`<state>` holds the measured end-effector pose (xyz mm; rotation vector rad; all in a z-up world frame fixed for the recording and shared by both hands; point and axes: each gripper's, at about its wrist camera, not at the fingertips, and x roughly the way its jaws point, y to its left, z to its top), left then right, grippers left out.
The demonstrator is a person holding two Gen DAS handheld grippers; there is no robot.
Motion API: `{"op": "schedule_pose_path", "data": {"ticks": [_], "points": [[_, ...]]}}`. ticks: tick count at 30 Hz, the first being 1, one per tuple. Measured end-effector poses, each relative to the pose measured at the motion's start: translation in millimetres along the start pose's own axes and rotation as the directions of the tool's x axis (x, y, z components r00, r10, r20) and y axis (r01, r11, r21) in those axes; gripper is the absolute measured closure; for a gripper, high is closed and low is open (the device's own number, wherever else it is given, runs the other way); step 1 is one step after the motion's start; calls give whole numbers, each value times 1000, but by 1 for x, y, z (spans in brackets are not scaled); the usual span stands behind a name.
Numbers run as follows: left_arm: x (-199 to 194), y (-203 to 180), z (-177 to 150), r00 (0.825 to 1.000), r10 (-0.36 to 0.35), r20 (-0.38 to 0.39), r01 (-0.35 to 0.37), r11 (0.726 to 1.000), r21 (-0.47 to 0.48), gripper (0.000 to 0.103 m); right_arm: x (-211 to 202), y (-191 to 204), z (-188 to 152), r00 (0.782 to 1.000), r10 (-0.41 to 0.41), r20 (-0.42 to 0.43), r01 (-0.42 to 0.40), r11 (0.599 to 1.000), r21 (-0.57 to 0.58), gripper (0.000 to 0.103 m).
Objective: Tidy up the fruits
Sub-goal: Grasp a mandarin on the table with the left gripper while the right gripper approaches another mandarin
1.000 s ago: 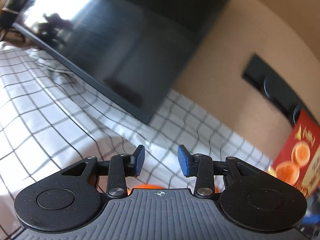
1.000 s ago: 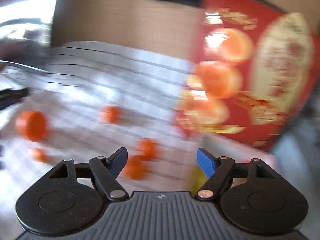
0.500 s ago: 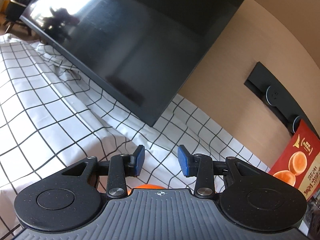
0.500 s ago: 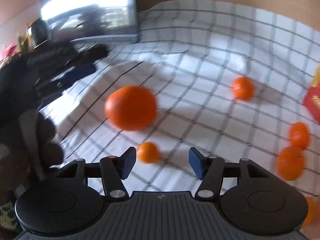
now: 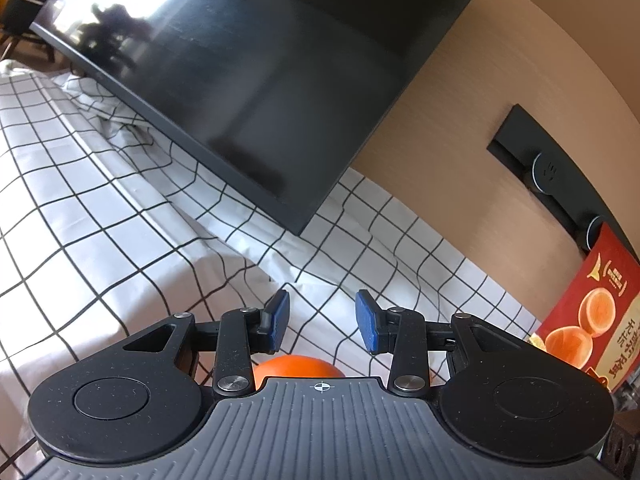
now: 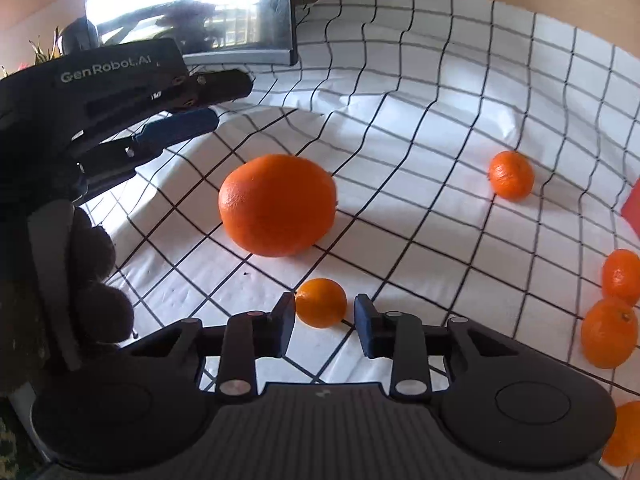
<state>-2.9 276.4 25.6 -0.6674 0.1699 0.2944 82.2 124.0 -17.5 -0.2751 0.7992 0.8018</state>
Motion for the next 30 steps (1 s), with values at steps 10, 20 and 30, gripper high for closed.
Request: {"op": "schedule_pose_path", "data": {"ticks": [10,20,30], "points": [[1,-16,-12,998,-58,-24,59,995,84,62,-49,-1,-21,998,-19,64,23,998,-63,76],[25,-72,-58,952,-221,-213,271,930,248,62,-159,-88,-128,974,-189,121,187,982,35,76],[107,-123,-63,941,-73,-330,168,948,270,62,-170,-145,-171,934,-334,127,315,937,149,75]]}}
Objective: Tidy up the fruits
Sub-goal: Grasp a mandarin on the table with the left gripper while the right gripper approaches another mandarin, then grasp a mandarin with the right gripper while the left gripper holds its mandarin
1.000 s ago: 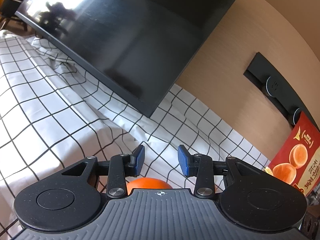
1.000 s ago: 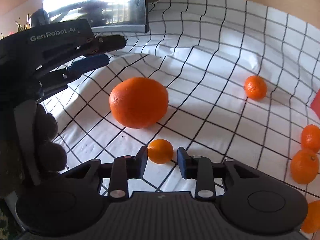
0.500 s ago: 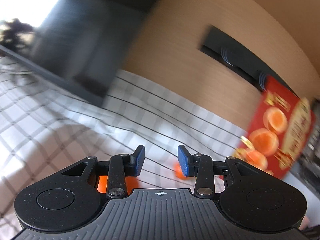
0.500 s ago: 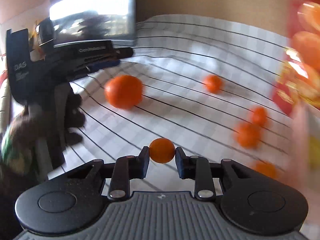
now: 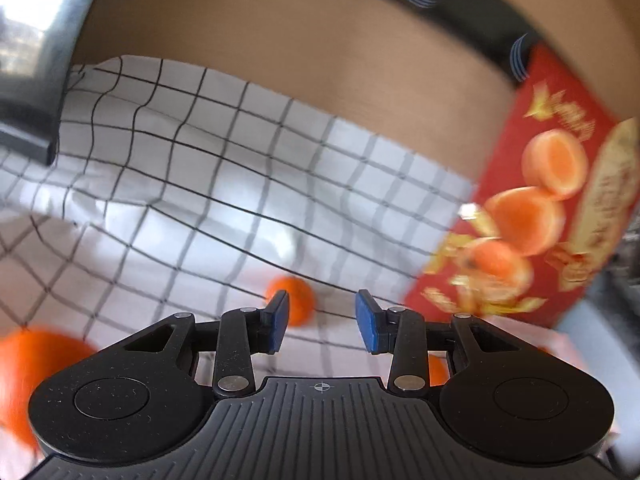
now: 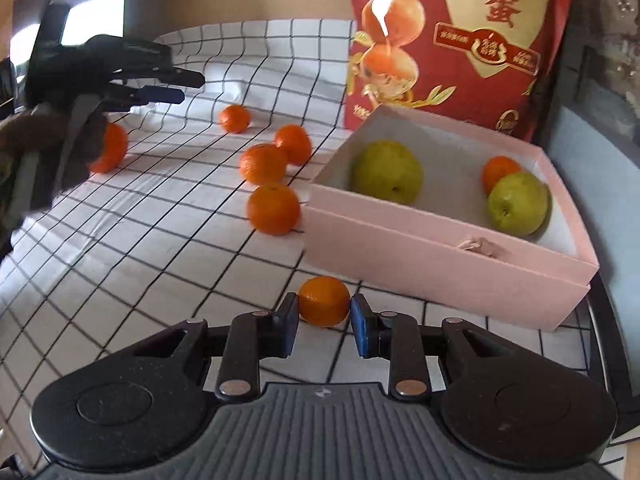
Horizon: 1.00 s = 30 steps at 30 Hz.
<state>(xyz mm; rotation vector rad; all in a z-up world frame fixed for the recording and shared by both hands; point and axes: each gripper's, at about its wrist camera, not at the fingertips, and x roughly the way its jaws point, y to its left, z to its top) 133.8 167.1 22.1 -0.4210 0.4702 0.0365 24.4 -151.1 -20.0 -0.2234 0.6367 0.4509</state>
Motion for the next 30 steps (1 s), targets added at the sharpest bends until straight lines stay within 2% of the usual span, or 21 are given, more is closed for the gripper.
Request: {"op": "schedule_pose_path", "data": {"ticks": [3,5,6,7,10,13,15,19,21,22,24,28,30], "points": [[34,2,6,996,53,-76,-54,998,-15,63,4,-3,0,1000,19,23,-19,999,32,72],[53,4,4,992,60,-115,-63,998,-22,62,6,-7,0,999,33,41,-35,998,56,59],[59,4,4,990,67,-126,-70,997,-20,62,7,-7,0,998,36,50,-39,997,65,56],[65,3,2,988,84,-131,-87,996,-15,62,8,-8,0,998,36,59,-41,996,76,54],[76,4,2,986,119,-120,-121,993,-10,50,12,-7,-4,997,35,65,-40,996,85,50],[82,4,4,985,126,-122,-130,991,-21,45,11,-6,-6,998,27,64,-32,996,82,48],[86,2,5,983,140,-116,-143,990,-15,44,9,-4,-8,997,18,80,-24,997,77,42],[94,-3,4,982,135,-132,-138,990,-15,44,6,3,-9,995,-3,97,0,999,38,40],[96,-4,2,983,122,-137,-125,992,-14,47,5,7,-10,994,-10,107,9,1000,14,38],[97,-5,1,984,110,-136,-112,994,-9,53,4,9,-10,994,-12,113,12,1000,4,37],[95,-6,0,985,98,-142,-98,995,3,53,3,10,-10,992,-14,124,14,1000,4,35],[74,-13,-7,990,77,-119,-63,991,118,56,3,3,-9,991,-4,130,-1,999,42,32],[56,-14,-14,992,48,-121,-30,989,143,56,4,-1,-10,992,-3,127,-5,998,60,31]]}}
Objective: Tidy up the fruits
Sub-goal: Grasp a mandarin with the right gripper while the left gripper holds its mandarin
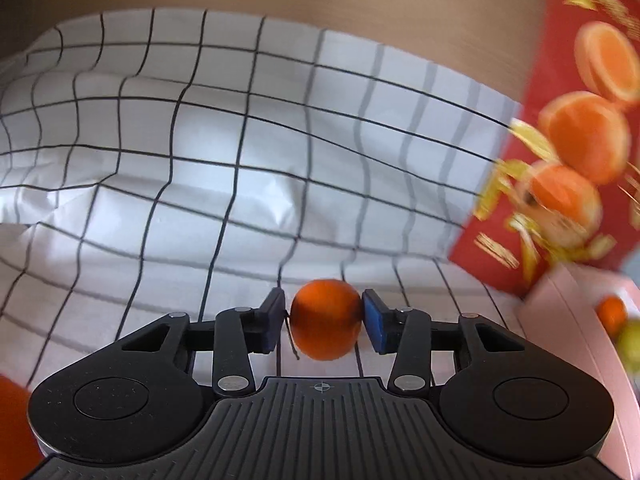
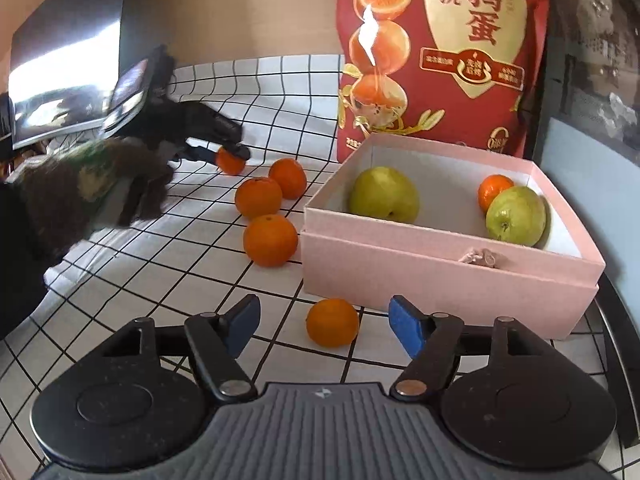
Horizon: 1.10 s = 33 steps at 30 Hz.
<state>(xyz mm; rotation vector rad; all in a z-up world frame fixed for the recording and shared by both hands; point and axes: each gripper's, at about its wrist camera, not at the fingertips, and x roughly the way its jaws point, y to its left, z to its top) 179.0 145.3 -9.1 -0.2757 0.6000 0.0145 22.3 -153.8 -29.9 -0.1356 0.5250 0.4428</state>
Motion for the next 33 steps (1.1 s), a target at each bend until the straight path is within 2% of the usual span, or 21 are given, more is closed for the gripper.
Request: {"op": "schedule_pose_path", "data": {"ticks": [3,6,10,14,19,24,26,33], "points": [[-34,0,-19,996,-94,-2,94,996,-7,57,0,-2,0,1000,-6,2,6,1000,15,28],[-73,-4,-41,981,-195,17,194,981,19,56,0,-2,0,1000,-20,5,20,1000,20,25],[-112,-19,-73,962,-273,19,271,961,61,56,0,-2,0,1000,-30,4,29,999,26,24],[-136,-31,-98,958,-288,-4,288,954,79,56,0,-3,1,999,-35,2,35,999,31,23],[-145,-37,-116,971,-239,3,237,962,135,56,2,-3,1,999,-32,-15,32,999,36,23],[-147,-34,-128,968,-249,-31,251,963,97,56,-1,-2,-1,1000,-30,5,30,999,26,23],[-151,-31,-133,968,-249,-16,249,965,81,56,-2,-1,-1,1000,-25,7,25,1000,18,23],[-154,-28,-139,968,-252,9,251,967,48,53,10,-7,3,997,2,-71,2,999,49,23]]}}
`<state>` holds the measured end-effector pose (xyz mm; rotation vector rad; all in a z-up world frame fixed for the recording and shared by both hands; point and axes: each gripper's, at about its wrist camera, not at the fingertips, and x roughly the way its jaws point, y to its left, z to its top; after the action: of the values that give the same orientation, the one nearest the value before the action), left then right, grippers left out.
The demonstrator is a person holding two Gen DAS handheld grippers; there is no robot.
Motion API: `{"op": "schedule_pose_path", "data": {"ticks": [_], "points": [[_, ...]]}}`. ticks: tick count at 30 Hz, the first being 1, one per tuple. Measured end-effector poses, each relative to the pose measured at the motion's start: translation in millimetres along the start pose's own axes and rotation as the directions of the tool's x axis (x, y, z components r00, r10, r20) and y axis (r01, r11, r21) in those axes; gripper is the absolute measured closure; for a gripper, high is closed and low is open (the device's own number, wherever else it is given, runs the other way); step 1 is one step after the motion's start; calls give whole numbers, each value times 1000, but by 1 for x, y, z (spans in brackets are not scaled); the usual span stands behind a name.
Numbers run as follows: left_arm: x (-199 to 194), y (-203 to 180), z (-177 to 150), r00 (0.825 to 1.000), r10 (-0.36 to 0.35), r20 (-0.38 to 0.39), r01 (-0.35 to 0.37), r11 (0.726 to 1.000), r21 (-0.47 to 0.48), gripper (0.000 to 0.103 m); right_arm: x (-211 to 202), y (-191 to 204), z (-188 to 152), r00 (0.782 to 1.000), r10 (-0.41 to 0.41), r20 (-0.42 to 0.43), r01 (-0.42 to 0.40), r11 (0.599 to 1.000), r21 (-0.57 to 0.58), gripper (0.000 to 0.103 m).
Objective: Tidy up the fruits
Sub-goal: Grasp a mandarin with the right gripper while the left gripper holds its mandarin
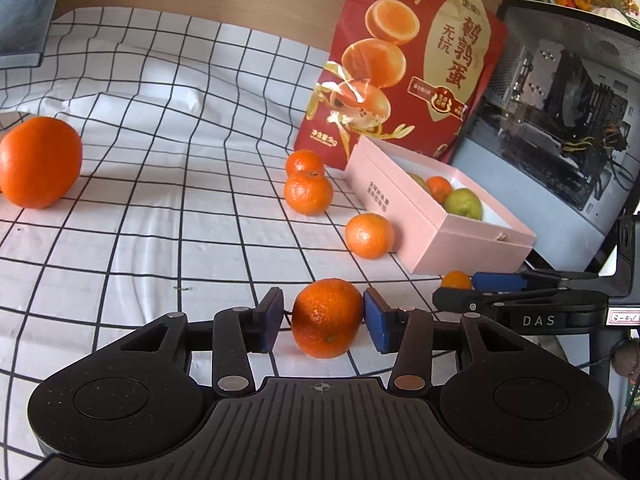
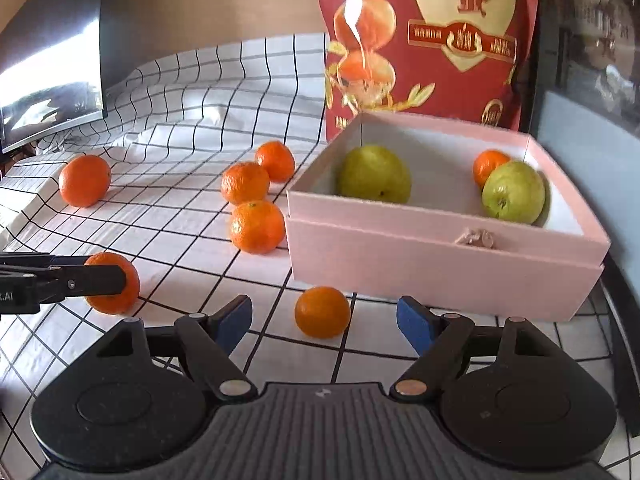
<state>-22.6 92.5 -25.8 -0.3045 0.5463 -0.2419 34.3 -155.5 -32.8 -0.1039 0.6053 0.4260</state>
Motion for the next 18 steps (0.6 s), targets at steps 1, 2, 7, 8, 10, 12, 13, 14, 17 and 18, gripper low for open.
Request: {"op": "schedule_pose_path", "data": {"ticks": [1,2,7,8,10,12,13,14,17,18], "points": [[2,-1,0,1000,2,-1,-2,1000,0,52,1,-1,0,1000,3,-9,-3,1000,7,23],[4,-2,1,1000,2,-6,-2,1000,0,53,2,-2,0,1000,3,-13,-3,1000,12,23],[11,-7,2,1000,-6,-26,7,1000,5,54,0,-1,-1,1000,-5,1,5,1000,12,23],[11,-7,2,1000,-9,-26,9,1000,8,54,-1,-1,-1,1000,-7,6,7,1000,10,23],[11,-7,1,999,-16,-28,16,1000,7,54,-4,0,-2,1000,-4,26,3,1000,4,23],[10,-7,1,999,-24,-26,24,1000,4,54,-8,2,-3,999,-1,53,1,1000,-8,22],[10,-8,1,999,-26,-23,26,1000,5,55,-10,3,-4,998,-2,64,4,1000,-17,22],[9,-8,0,1000,-24,-19,24,1000,6,55,-11,5,-4,998,-5,70,7,1000,-27,21],[8,-8,0,1000,2,-9,-2,1000,2,55,-12,8,-4,997,-13,76,17,999,-43,21],[7,-10,0,1000,8,-8,-8,1000,4,55,-11,8,-3,997,-16,76,19,999,-42,21]]}}
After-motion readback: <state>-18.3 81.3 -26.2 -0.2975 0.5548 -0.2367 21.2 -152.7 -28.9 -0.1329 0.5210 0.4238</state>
